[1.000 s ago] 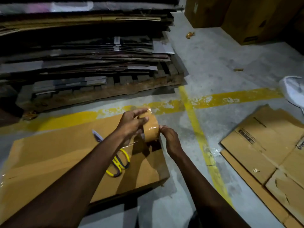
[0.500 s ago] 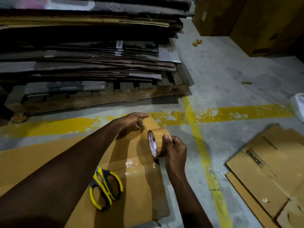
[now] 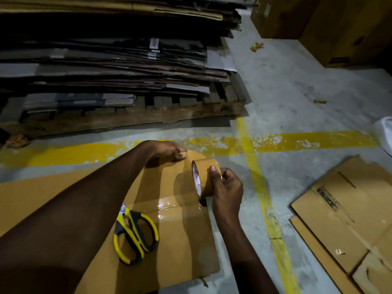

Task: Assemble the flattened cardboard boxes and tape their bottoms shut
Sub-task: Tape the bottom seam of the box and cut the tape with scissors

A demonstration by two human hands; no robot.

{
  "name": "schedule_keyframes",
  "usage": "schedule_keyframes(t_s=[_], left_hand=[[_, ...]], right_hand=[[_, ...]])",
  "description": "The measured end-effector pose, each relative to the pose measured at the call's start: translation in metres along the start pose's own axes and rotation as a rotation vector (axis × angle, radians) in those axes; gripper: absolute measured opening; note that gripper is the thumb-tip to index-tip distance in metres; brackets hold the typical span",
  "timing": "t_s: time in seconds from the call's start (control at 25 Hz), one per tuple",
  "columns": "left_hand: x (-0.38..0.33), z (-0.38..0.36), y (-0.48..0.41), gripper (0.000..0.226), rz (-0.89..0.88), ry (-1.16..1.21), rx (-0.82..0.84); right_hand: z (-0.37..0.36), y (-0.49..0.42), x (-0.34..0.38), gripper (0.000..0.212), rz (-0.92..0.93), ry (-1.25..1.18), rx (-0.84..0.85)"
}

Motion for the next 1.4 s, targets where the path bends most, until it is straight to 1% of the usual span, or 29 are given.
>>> schedule_keyframes(t_s=[0.04, 0.08, 0.16, 0.24, 0.28, 0.36, 0.4, 0.44, 0.52, 0.56, 0.6, 0.68, 0.76, 0.88, 0.96, 1.0, 1.12, 1.24, 1.28, 1.4], left_hand=[[0.002, -0.001, 0.002, 0.015, 0.016, -0.066, 0.04], [0.005, -0.002, 0.002, 0.017, 0.02, -0.114, 0.062], [0.006, -0.005, 0.006, 0.021, -0.009, -0.118, 0.023], [0.005, -0.007, 0.013, 0.019, -0.009, -0.068, -0.082], [0.001, -0.007, 0.018, 0.018, -0.009, -0.067, -0.135], [-0.004, -0.005, 0.027, 0.025, 0.018, -0.141, -0.261], [-0.005, -0.004, 0.03, 0.03, 0.039, -0.185, -0.322], [-0.006, -0.003, 0.032, 0.032, 0.057, -0.225, -0.377], [-0.008, -0.007, 0.038, 0.033, 0.088, -0.27, -0.452], [-0.008, -0.009, 0.04, 0.033, 0.108, -0.277, -0.482], [-0.008, -0.01, 0.042, 0.034, 0.121, -0.282, -0.513], [-0.007, -0.012, 0.046, 0.035, 0.135, -0.278, -0.558], [-0.007, -0.014, 0.047, 0.035, 0.134, -0.277, -0.568], [-0.005, -0.014, 0.049, 0.035, 0.141, -0.27, -0.583], [-0.007, -0.013, 0.051, 0.035, 0.144, -0.268, -0.596], [-0.008, -0.013, 0.051, 0.035, 0.145, -0.261, -0.594], [-0.007, -0.012, 0.048, 0.033, 0.141, -0.24, -0.564], [-0.004, -0.013, 0.041, 0.035, 0.089, -0.23, -0.456], [-0.002, -0.013, 0.04, 0.036, 0.083, -0.226, -0.444], [-0.003, -0.014, 0.042, 0.036, 0.081, -0.253, -0.482]], right_hand=[[0.001, 0.001, 0.001, 0.037, -0.01, 0.005, 0.01], [0.002, 0.002, 0.001, 0.038, -0.019, 0.011, 0.027], [0.002, 0.006, 0.006, 0.032, -0.047, 0.011, 0.082], [0.005, 0.013, 0.007, 0.02, -0.088, 0.005, 0.138], [0.01, 0.015, 0.005, 0.021, -0.1, 0.008, 0.142], [0.022, 0.026, 0.006, 0.041, -0.092, 0.071, 0.127], [0.029, 0.034, 0.007, 0.047, -0.087, 0.101, 0.123], [0.034, 0.043, 0.01, 0.045, -0.085, 0.111, 0.132], [0.04, 0.064, 0.012, 0.03, -0.145, 0.076, 0.181], [0.043, 0.074, 0.01, 0.026, -0.185, 0.034, 0.204], [0.045, 0.083, 0.012, 0.026, -0.19, 0.023, 0.209], [0.054, 0.097, 0.012, 0.038, -0.173, 0.094, 0.177], [0.063, 0.11, 0.012, 0.044, -0.163, 0.164, 0.146], [0.072, 0.128, 0.007, 0.042, -0.15, 0.112, 0.174], [0.079, 0.137, 0.009, 0.043, -0.12, 0.144, 0.169], [0.085, 0.14, 0.01, 0.043, -0.112, 0.171, 0.14], [0.099, 0.154, 0.012, 0.041, -0.08, 0.224, 0.072], [0.105, 0.174, 0.001, 0.05, -0.077, 0.327, 0.085], [0.106, 0.179, -0.003, 0.048, -0.083, 0.352, 0.087], [0.109, 0.182, -0.009, 0.045, -0.088, 0.403, 0.072]])
Point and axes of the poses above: each hand's wrist, its own y-axis away from the middle knuckle, its own z-axis out of the back of the hand, x = y × z, the point moved 7 cm from there along -y, towards the middle knuckle, and after that the axes turned 10 degrees about -y, right-handed, at the moved point
